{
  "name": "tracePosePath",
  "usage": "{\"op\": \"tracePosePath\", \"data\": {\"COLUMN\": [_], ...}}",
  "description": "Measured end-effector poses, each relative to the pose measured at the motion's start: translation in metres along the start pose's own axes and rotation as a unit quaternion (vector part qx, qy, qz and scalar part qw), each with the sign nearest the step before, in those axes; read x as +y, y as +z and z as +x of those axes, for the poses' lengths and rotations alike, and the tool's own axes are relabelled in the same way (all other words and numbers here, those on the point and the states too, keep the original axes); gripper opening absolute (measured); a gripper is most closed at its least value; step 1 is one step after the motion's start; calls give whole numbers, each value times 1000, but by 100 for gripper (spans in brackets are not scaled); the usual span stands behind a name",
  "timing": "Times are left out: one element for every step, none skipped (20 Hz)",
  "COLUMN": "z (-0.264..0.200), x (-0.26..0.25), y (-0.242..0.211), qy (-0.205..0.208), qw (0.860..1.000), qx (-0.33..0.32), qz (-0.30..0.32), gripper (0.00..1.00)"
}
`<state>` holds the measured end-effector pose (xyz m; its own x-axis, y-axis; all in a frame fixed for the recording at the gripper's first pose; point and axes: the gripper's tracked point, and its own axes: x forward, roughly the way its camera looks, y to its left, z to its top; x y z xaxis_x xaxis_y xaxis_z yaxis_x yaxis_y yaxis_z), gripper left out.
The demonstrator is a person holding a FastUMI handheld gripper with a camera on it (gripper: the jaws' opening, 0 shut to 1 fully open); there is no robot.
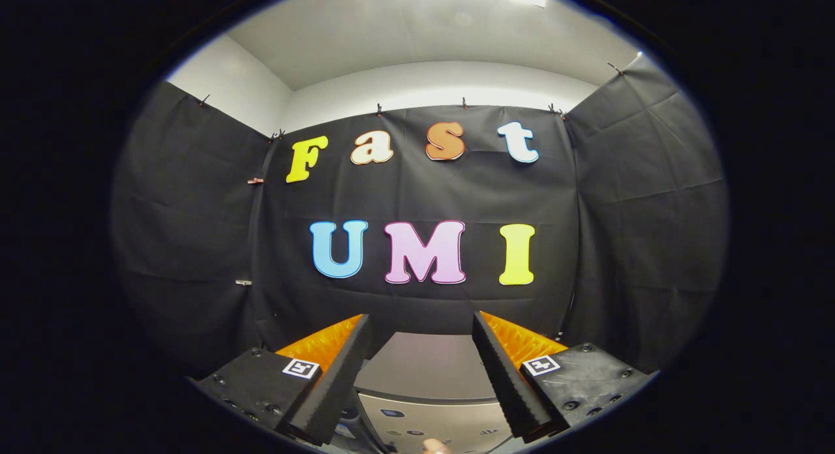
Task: Put the clothes into the washing machine and then close the washing machine lid.
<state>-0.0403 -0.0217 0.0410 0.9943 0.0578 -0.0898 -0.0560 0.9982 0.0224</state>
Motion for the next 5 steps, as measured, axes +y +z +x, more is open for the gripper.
{"op": "tracePosePath", "data": {"z": [1, 1, 2, 3, 3], "x": [0, -1, -2, -2, -3], "y": [-1, -1, -2, -2, -3], "qy": [0, 0, -1, -1, -1], "qw": [1000, 1000, 1000, 1000, 1000], "qx": [1, 1, 2, 3, 5], "qz": [0, 1, 1, 0, -1], "gripper": [97, 97, 97, 97, 97]}}
